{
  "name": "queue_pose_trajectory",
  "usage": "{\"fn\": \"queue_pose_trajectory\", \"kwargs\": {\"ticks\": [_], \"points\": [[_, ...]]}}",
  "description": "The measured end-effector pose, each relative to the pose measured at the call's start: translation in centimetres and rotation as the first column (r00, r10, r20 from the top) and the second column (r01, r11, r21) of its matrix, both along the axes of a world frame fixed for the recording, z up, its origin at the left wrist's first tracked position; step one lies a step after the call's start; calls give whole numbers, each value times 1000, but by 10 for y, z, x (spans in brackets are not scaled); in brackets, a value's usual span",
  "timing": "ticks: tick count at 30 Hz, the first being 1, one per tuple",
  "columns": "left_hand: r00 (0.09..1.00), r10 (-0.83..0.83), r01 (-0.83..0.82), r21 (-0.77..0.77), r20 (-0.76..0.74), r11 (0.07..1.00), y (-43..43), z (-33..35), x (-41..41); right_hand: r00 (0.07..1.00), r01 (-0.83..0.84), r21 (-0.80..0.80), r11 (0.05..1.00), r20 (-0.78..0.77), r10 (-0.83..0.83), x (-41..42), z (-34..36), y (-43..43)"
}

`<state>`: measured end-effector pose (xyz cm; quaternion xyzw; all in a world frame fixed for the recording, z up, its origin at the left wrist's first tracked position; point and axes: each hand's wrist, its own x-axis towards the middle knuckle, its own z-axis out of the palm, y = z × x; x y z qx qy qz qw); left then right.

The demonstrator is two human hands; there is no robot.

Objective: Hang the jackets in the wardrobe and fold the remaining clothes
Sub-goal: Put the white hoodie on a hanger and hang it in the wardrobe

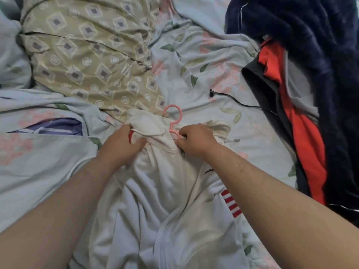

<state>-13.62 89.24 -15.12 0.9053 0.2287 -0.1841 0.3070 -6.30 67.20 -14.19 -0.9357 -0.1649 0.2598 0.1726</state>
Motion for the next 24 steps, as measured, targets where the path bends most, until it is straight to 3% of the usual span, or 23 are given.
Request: {"fn": "queue_pose_trajectory", "kwargs": {"ticks": [3,5,7,9,11,16,20,24], "points": [[1000,2,-8,-207,-29,978,1,21,-1,994,107,271,957,-25,-105,-14,20,-12],[1000,-13,9,-389,-9,921,-5,49,-10,994,88,362,928,29,-106,-27,43,-24],[994,-90,109,-466,64,878,-18,85,-20,992,43,421,906,90,-88,-43,73,-34],[957,-219,280,-410,191,868,-36,125,-32,986,27,477,879,133,-103,-59,110,-42],[918,-266,350,-284,294,893,-53,168,-41,977,31,515,857,166,-134,-73,156,-49],[880,-246,233,83,406,969,-71,269,-70,957,26,541,841,230,-178,-97,290,-62],[825,-152,159,35,544,987,-69,366,-77,932,212,643,736,93,-349,-93,411,-91],[720,-149,156,51,678,986,-76,471,-78,957,244,348,905,63,-282,-86,522,-125]]}}
